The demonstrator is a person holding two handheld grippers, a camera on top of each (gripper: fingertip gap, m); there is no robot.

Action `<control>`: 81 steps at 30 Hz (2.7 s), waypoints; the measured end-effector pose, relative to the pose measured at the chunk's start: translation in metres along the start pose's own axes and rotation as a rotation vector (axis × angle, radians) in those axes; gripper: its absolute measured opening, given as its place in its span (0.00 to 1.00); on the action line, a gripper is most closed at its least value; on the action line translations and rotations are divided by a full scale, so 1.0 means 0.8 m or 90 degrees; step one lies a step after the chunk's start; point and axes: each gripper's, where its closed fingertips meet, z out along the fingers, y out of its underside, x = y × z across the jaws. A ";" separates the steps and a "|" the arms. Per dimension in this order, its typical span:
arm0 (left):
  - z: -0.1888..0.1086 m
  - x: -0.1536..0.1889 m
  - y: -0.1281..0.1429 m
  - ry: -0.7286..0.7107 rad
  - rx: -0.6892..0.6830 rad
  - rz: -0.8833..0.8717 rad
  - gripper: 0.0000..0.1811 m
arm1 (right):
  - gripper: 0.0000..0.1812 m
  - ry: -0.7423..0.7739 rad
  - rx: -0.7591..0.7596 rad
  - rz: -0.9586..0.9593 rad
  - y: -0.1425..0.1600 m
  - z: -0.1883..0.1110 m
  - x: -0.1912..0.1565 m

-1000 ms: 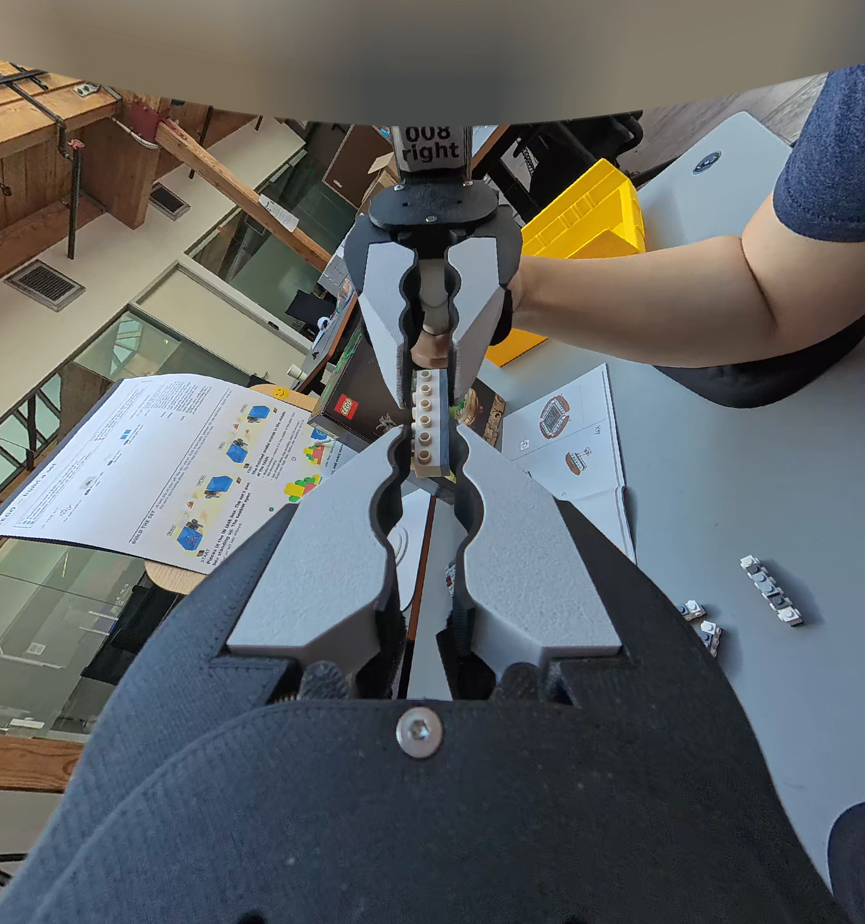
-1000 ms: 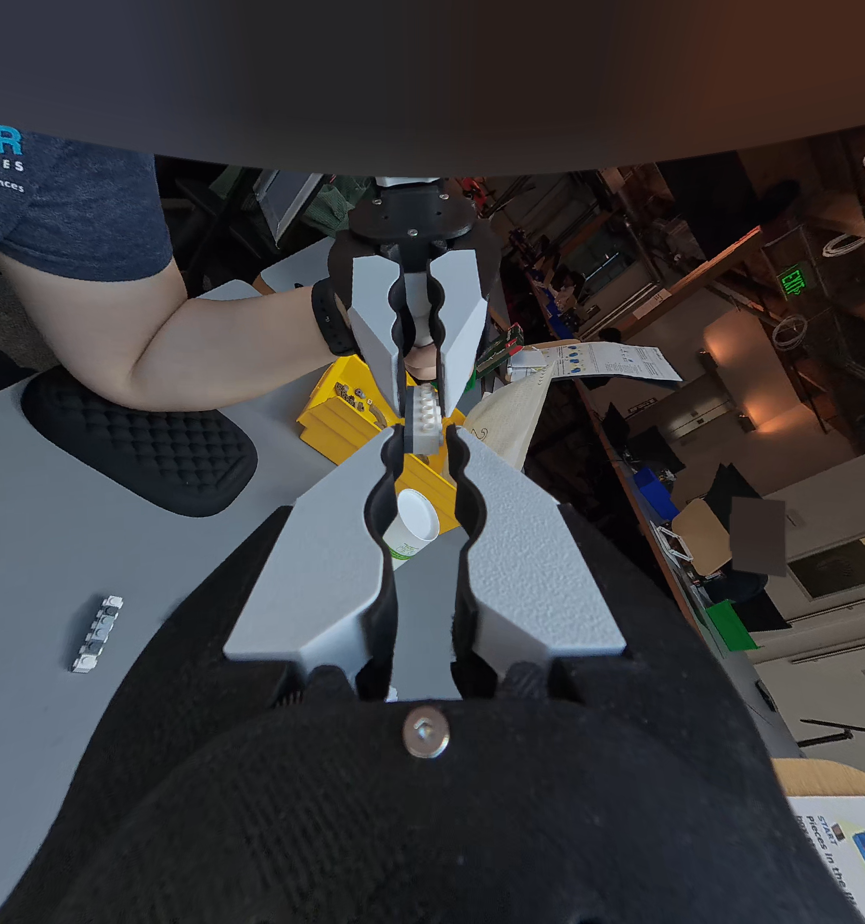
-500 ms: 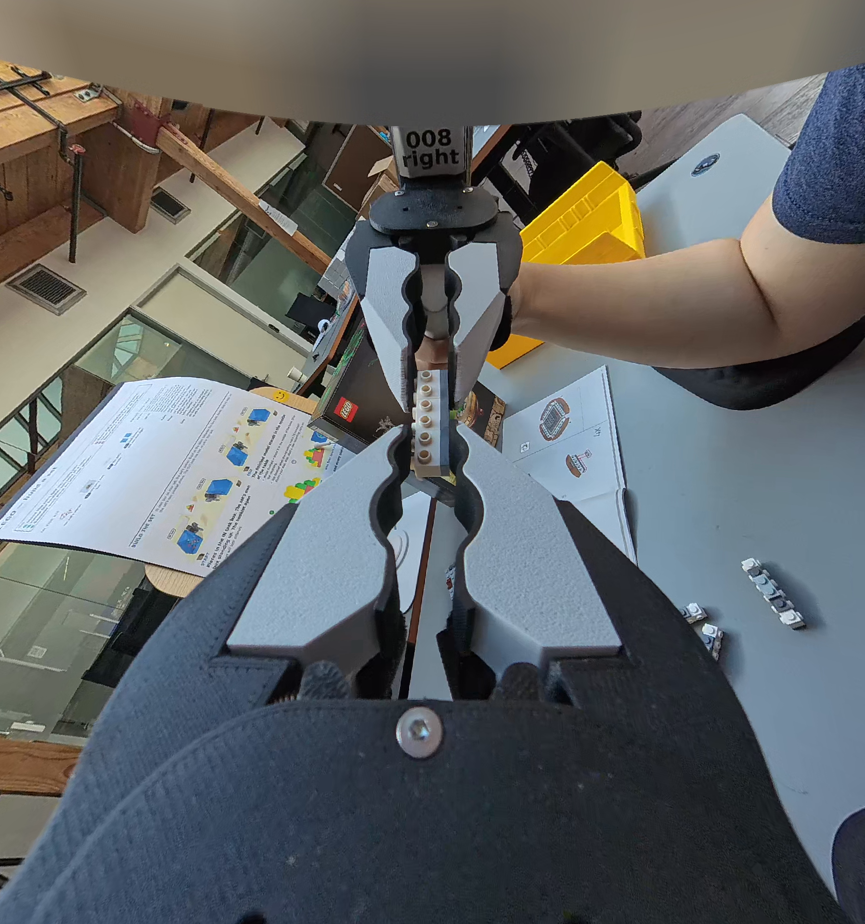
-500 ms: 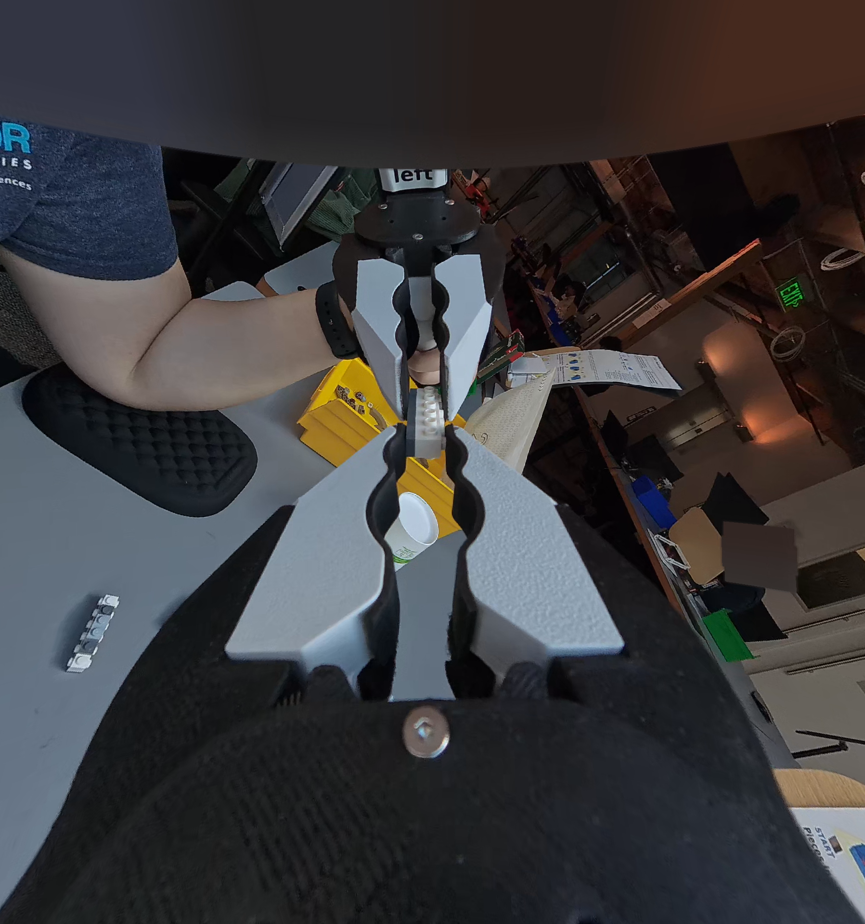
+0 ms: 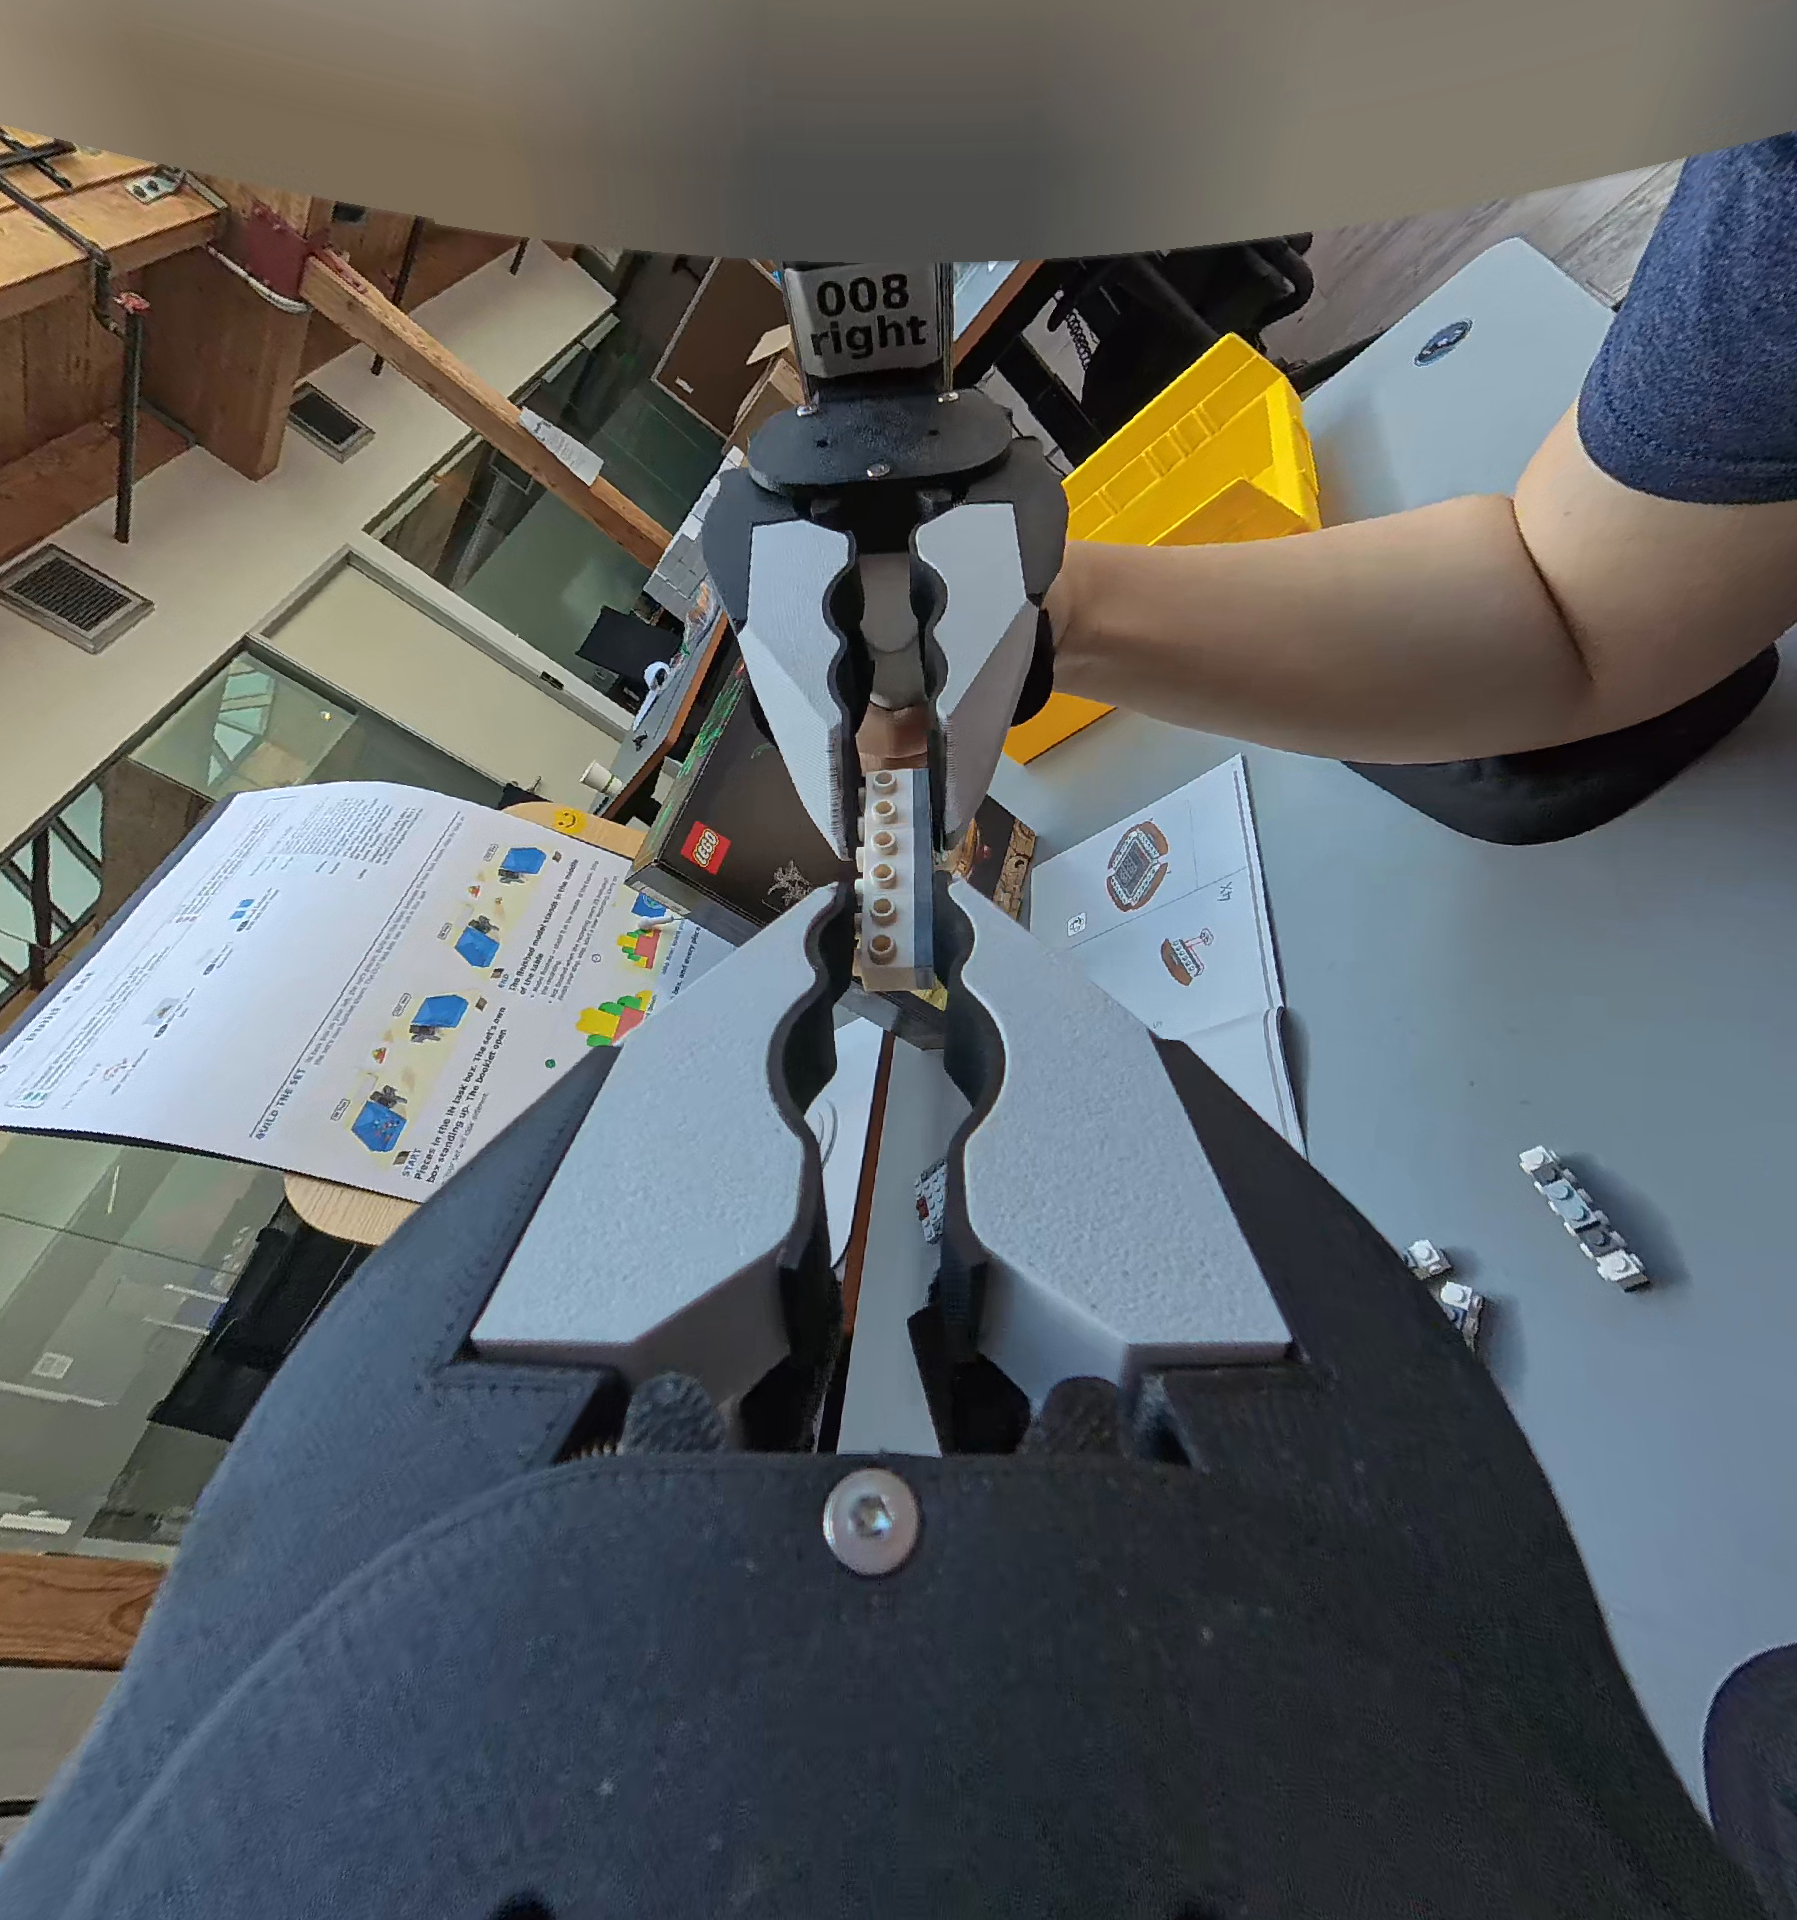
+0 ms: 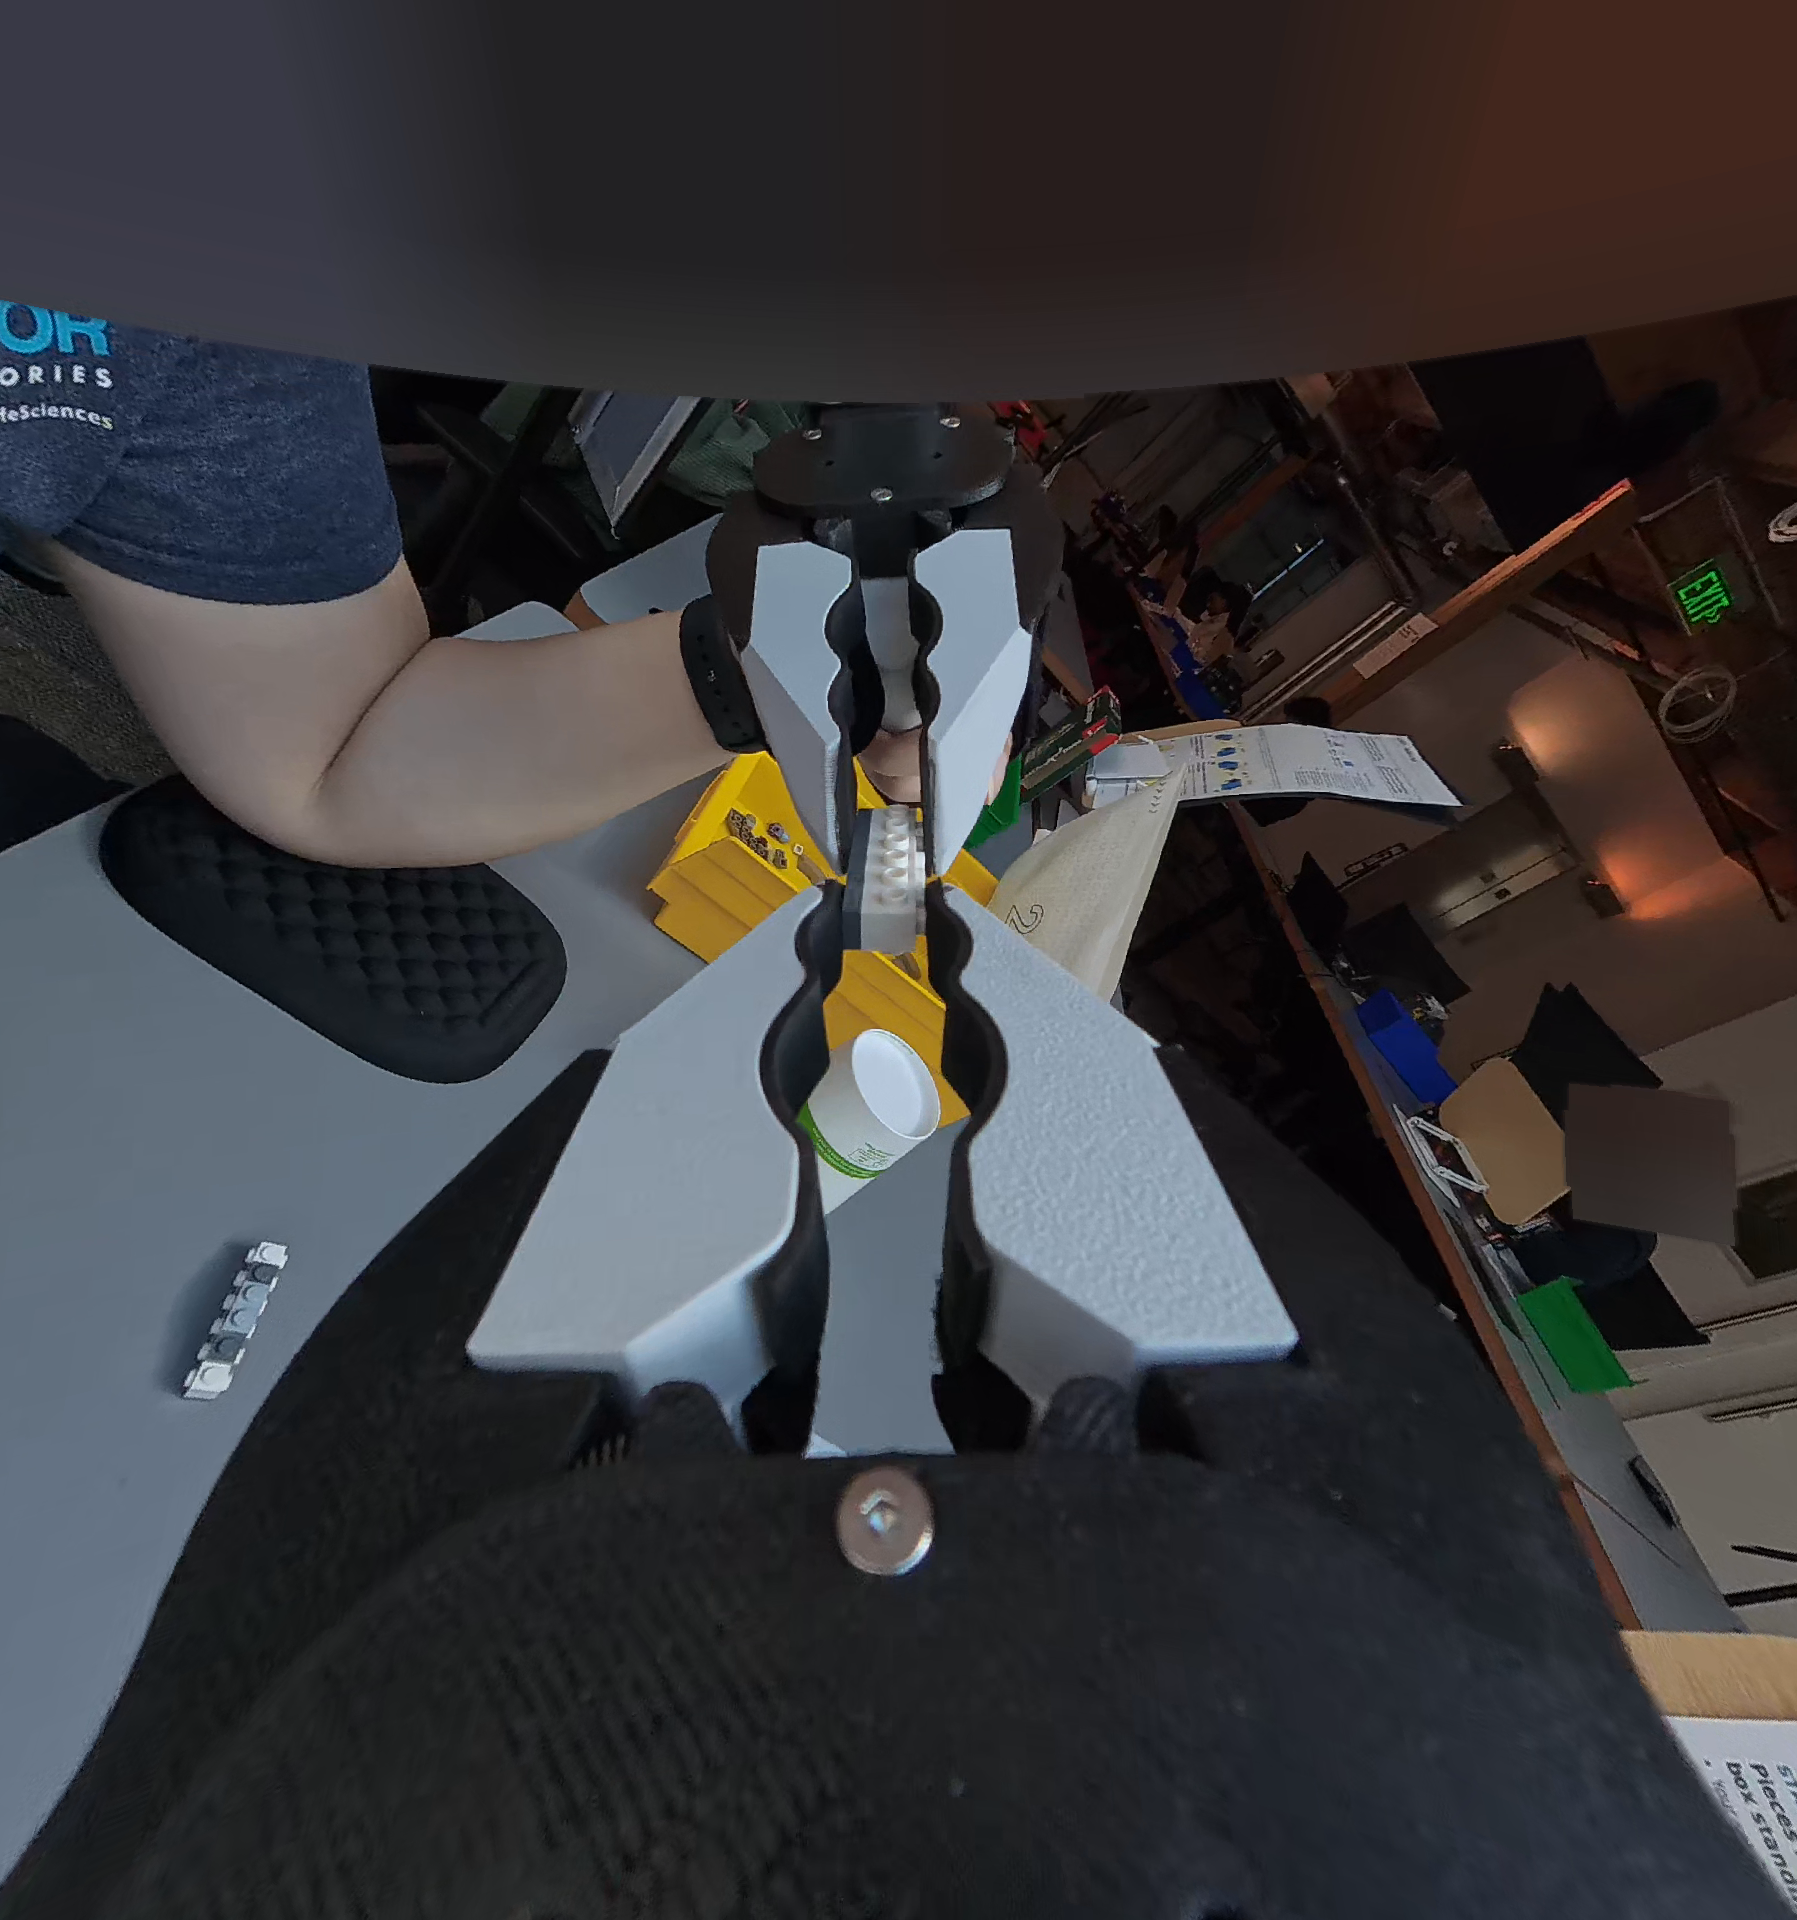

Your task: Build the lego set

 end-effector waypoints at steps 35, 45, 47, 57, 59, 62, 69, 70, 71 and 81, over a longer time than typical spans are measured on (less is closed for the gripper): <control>0.012 -0.005 -0.004 -0.017 0.028 -0.001 0.06 | 0.08 0.009 0.002 -0.001 0.004 -0.006 0.009; 0.014 -0.002 0.013 -0.023 -0.039 0.051 0.06 | 0.21 -0.087 0.039 0.485 0.020 -0.012 0.034; 0.021 0.003 0.035 -0.010 -0.096 0.072 0.06 | 0.20 -0.126 0.011 0.603 0.041 -0.009 0.028; 0.047 0.036 0.068 0.075 -0.165 0.114 0.07 | 0.04 -0.299 -0.065 0.721 0.085 0.002 -0.021; 0.049 0.042 0.070 0.093 -0.171 0.115 0.06 | 0.04 -0.308 -0.080 0.720 0.090 0.001 -0.027; 0.053 0.045 0.075 0.098 -0.185 0.120 0.06 | 0.04 -0.306 -0.090 0.715 0.096 0.000 -0.028; 0.052 0.044 0.075 0.099 -0.185 0.124 0.06 | 0.11 -0.315 -0.079 0.754 0.099 0.002 -0.028; 0.052 0.044 0.074 0.099 -0.182 0.125 0.06 | 0.13 -0.314 -0.077 0.761 0.100 0.003 -0.027; 0.051 0.044 0.072 0.097 -0.179 0.126 0.06 | 0.12 -0.324 -0.066 0.770 0.097 0.002 -0.027; 0.048 0.040 0.072 0.090 -0.177 0.118 0.07 | 0.06 -0.370 -0.094 0.767 0.095 0.002 -0.044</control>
